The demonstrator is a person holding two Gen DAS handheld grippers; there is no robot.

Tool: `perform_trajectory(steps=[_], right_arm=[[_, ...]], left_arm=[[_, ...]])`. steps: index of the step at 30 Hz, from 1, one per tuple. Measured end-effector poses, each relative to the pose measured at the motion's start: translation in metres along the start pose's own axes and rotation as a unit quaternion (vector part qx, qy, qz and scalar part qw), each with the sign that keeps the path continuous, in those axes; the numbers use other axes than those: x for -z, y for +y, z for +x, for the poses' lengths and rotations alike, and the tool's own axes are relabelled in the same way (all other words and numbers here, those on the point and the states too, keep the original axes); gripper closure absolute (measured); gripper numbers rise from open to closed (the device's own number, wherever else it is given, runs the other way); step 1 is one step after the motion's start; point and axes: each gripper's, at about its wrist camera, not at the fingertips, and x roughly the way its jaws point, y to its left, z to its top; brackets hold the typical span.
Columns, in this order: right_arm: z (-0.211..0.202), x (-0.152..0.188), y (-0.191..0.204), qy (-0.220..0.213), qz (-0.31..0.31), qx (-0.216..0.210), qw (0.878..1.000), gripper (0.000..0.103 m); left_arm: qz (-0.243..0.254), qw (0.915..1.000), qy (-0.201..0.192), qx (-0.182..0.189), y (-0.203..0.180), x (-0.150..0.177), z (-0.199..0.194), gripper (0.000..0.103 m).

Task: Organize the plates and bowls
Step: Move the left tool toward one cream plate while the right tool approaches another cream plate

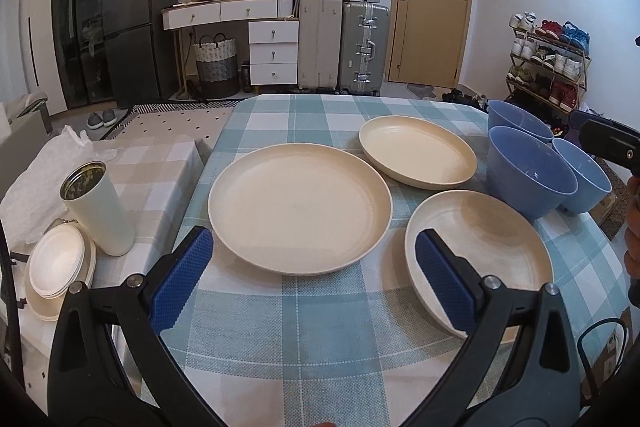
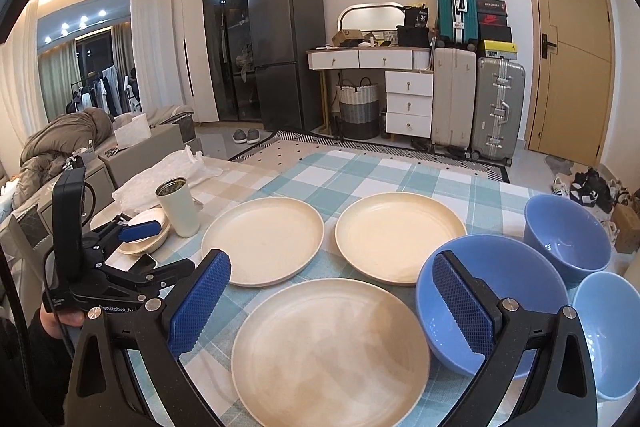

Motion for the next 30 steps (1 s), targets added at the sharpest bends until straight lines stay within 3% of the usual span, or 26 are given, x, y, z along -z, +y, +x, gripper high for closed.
perform_trajectory(steps=[10,30], right_arm=[[0.033,-0.013,0.000,0.026,0.007,-0.010,1.000,0.000],[0.090,-0.020,0.004,0.065,0.010,-0.040,0.997,0.000]], left_arm=[[-0.014,0.9997,0.004,-0.021,0.016,-0.008,0.007,0.002],[-0.055,0.9976,0.034,-0.026,0.046,-0.017,0.044,0.002]])
